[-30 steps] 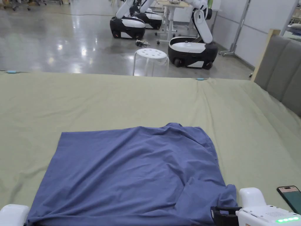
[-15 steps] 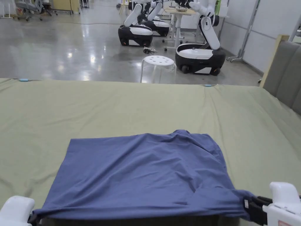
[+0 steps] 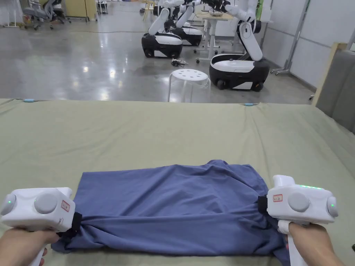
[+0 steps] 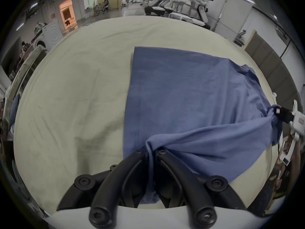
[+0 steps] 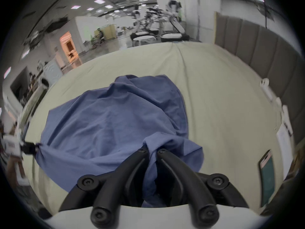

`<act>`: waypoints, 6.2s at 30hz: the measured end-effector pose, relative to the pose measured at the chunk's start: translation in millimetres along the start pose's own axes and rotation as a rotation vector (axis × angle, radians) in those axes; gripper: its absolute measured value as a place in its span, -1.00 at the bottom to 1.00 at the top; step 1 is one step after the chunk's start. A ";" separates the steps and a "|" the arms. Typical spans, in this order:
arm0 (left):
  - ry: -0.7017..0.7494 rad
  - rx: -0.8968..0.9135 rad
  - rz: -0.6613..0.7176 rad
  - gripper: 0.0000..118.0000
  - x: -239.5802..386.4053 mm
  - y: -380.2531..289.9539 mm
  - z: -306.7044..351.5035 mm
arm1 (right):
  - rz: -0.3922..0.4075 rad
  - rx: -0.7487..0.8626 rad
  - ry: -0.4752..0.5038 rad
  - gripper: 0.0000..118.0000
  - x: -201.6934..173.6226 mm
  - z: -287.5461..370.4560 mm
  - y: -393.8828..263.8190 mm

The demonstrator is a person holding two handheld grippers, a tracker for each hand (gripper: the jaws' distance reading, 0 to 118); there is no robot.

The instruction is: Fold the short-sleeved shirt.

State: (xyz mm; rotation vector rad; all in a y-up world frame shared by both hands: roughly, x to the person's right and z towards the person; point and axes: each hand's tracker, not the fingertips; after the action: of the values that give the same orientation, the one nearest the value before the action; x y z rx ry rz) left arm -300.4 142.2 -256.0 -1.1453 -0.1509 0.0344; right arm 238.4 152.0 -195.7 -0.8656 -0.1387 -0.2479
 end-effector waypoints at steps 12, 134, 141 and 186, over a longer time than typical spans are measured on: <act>0.107 0.764 -0.141 0.23 56.0 -153.7 144.9 | 0.177 0.592 0.078 0.84 -67.0 170.6 -120.1; 0.272 0.234 -0.297 -0.86 26.9 57.7 -50.1 | 0.285 0.163 -0.050 -0.40 1.9 51.3 -9.0; 0.179 0.393 -0.280 -0.86 39.2 44.5 28.3 | 0.241 -0.064 -0.068 0.73 19.9 -62.9 68.1; -0.021 0.847 -0.078 0.18 99.7 -187.9 171.5 | 0.268 0.690 0.150 0.64 -102.8 218.3 -157.6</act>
State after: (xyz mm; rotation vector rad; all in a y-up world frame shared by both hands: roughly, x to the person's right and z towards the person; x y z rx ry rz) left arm -234.7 230.0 -5.8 -0.2934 -0.1754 0.0363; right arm 92.4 237.7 37.4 -0.1722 0.0356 -0.0036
